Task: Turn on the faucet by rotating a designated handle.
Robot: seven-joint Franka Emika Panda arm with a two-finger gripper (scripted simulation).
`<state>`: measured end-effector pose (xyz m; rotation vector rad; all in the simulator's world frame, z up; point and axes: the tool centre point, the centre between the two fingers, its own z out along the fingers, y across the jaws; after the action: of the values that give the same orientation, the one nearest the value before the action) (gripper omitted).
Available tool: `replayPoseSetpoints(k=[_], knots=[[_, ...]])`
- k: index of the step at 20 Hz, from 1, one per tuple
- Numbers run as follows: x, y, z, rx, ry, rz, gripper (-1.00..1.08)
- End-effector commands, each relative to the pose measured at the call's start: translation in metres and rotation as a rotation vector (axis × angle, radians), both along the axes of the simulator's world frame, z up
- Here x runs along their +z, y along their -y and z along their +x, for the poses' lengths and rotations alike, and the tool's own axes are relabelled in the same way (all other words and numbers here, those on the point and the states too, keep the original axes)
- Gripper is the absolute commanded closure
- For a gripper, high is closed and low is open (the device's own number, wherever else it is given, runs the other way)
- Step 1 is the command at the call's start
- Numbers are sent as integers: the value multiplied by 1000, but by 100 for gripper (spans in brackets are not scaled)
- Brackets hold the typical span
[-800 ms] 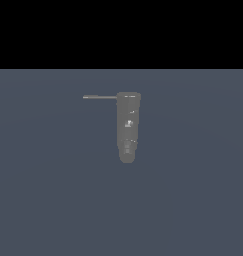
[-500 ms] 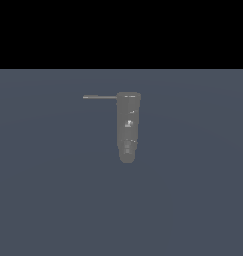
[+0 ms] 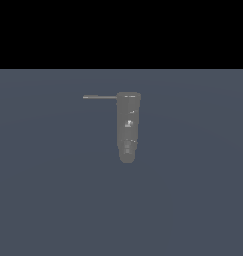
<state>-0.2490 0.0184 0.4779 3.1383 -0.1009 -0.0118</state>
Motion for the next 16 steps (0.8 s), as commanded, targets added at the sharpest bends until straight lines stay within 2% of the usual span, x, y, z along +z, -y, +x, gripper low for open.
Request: replayPoseSetpoints(k=[1,16], knots=[[-7,-8,4,-38,0,0,108],[-63,-64,50,-349,0,2,108]])
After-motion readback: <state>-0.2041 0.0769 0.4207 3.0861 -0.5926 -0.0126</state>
